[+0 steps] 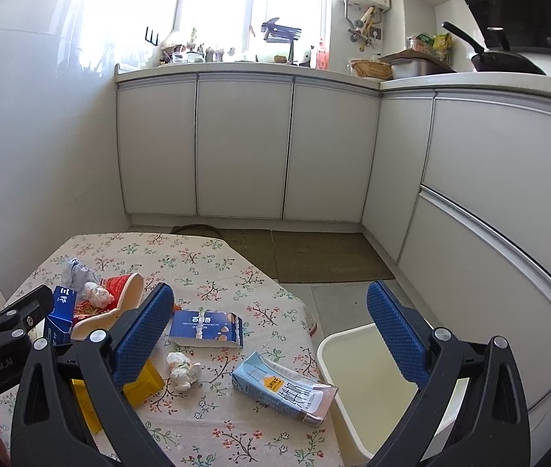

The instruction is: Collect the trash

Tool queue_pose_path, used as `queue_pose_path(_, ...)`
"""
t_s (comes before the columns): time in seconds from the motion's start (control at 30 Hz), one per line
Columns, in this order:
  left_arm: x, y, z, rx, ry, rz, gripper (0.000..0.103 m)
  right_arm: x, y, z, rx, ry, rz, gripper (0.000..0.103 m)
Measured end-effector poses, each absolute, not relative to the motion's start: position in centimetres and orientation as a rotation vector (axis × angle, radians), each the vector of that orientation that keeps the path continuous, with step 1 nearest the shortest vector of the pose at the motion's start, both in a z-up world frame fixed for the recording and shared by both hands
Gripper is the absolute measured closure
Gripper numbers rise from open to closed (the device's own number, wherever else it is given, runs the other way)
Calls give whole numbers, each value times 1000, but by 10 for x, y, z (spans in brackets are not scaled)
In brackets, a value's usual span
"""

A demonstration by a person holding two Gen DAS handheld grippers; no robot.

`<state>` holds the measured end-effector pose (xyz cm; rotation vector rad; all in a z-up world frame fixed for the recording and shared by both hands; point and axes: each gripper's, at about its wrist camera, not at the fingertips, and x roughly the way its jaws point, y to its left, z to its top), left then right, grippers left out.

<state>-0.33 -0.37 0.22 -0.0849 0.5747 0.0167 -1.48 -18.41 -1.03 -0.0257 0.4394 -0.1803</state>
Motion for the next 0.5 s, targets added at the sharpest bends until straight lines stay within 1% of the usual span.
queue_pose_path(0.5,-4,-5,5,-81,585,14,7,-16,-185,-9,-13,417,-182,6)
